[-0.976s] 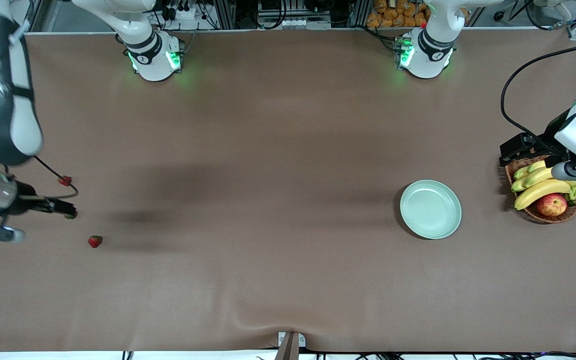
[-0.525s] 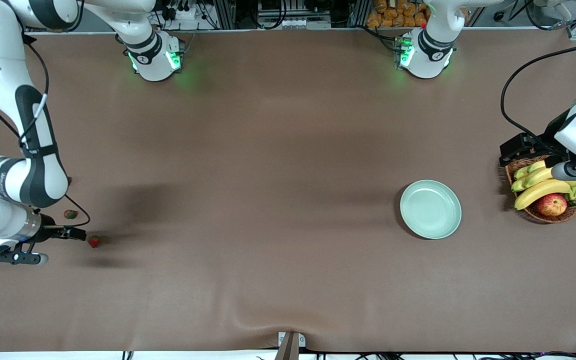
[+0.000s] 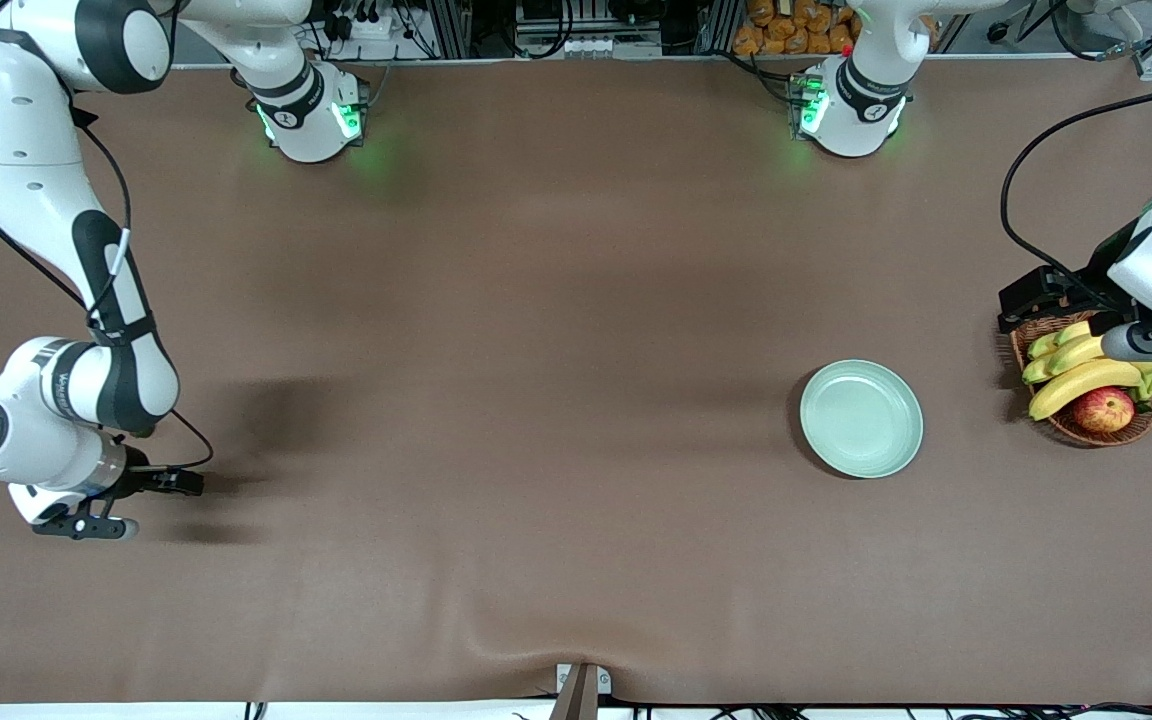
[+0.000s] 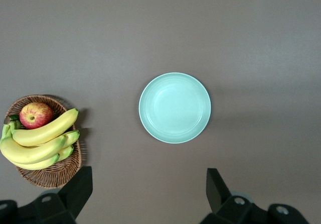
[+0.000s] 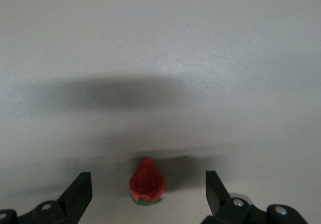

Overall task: Collect all strawberries into plate
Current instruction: 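Reach the right gripper down and grasp the first red strawberry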

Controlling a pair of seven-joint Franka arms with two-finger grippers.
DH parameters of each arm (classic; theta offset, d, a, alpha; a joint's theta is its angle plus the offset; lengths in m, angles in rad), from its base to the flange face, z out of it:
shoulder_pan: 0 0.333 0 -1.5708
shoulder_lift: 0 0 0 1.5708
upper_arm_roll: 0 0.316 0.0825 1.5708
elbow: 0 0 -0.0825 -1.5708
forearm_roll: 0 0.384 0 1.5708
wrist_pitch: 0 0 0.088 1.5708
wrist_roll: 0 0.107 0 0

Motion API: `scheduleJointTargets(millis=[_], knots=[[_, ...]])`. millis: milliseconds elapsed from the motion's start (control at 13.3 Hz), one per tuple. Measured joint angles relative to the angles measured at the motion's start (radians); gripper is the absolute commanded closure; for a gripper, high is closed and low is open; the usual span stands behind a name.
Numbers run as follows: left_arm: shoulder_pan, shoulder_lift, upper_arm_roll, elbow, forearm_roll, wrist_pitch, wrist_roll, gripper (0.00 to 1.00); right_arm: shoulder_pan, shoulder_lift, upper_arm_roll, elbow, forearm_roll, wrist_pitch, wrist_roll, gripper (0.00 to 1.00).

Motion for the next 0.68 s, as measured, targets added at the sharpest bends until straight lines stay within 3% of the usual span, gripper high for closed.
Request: scheduleJointTargets(millis=[300, 375, 450, 525, 676], knots=[[0.0, 0.0, 0.0, 0.0, 0.0, 0.004, 0.0, 0.0, 0.009, 0.017, 0.001, 0.0, 0.0, -0.002, 0.008, 0.0], [0.0, 0.0, 0.0, 0.0, 0.0, 0.005, 0.0, 0.0, 0.009, 0.022, 0.0, 0.0, 0.0, -0.003, 0.008, 0.28], [0.0, 0.0, 0.0, 0.0, 0.0, 0.005, 0.0, 0.0, 0.009, 0.025, 0.0, 0.0, 0.0, -0.005, 0.008, 0.79], [0.002, 0.0, 0.0, 0.0, 0.0, 0.005, 0.0, 0.0, 0.009, 0.026, 0.0, 0.0, 0.0, -0.009, 0.008, 1.0], [0.003, 0.0, 0.0, 0.0, 0.0, 0.01, 0.0, 0.0, 0.008, 0.027, -0.002, 0.0, 0.0, -0.016, 0.008, 1.0]])
